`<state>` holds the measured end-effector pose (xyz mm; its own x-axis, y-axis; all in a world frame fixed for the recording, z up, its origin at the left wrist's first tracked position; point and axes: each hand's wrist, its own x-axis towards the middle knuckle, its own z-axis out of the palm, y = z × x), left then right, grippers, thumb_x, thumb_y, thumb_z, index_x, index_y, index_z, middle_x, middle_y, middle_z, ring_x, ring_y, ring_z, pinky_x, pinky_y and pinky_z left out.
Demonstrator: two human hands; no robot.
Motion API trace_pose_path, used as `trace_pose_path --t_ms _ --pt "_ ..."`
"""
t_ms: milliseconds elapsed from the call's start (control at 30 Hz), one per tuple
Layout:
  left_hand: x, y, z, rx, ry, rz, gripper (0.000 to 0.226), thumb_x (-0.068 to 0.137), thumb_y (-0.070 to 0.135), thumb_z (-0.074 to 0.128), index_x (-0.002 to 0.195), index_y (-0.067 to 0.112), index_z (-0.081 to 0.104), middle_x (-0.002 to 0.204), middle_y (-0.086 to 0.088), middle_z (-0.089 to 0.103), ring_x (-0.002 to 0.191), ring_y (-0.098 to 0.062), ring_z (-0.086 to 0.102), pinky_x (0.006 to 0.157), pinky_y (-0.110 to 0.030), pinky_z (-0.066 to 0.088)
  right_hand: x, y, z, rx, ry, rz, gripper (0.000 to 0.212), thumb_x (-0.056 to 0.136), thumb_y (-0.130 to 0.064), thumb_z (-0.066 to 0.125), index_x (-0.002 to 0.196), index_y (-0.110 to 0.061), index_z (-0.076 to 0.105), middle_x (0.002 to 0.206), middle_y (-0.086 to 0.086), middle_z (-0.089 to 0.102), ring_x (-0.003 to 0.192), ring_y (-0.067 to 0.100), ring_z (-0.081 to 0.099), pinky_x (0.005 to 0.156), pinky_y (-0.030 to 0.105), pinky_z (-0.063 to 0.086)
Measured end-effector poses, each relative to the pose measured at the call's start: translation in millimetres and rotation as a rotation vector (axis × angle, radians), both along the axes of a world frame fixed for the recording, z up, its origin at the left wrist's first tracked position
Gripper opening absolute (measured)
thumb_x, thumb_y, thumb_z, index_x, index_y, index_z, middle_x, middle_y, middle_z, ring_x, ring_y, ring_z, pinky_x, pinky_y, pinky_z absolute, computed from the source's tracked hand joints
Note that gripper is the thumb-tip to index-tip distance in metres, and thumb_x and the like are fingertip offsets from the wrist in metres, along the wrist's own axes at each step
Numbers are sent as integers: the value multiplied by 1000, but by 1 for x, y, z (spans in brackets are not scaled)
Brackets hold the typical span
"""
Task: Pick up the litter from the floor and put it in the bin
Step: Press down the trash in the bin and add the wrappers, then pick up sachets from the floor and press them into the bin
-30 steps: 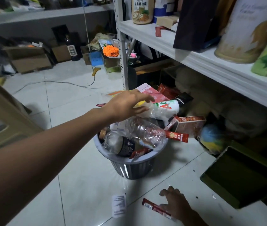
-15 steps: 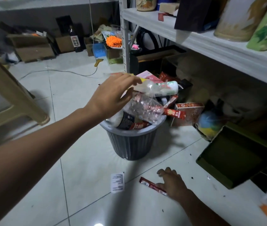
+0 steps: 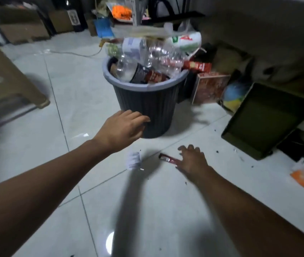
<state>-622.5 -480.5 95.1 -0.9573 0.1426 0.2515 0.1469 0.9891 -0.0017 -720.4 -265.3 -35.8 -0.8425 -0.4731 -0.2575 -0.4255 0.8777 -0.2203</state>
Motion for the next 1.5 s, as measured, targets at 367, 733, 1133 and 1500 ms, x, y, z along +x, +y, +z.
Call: trace_pose_path --t_ms 367,733,1133,1500 --pt "29 11 -110 154 -481 530 57 96 42 41 147 21 24 150 -6 28 133 -32 32 106 -45 30 27 -8 -23 88 88 14 61 84 -36 62 139 -26 37 132 6 42 120 27 40 97 35 35" --pt "18 40 -177 185 -538 650 76 92 49 47 151 22 7 151 -12 17 133 -34 29 101 -51 34 31 -31 -44 178 182 101 49 87 -6 55 132 -13 41 128 10 45 115 28 47 88 36 43" --pt "29 55 -173 166 -396 649 39 89 25 60 122 10 47 115 -10 49 106 -32 49 76 -45 46 27 4 -9 188 101 57 53 89 -4 54 137 -9 31 129 9 44 108 28 61 72 33 39" --pt "48 64 -162 338 -622 781 55 84 10 62 131 12 35 132 -7 30 123 -29 34 90 -41 44 45 12 31 133 97 34 45 92 -7 51 133 -11 33 125 7 49 106 27 61 71 31 37"
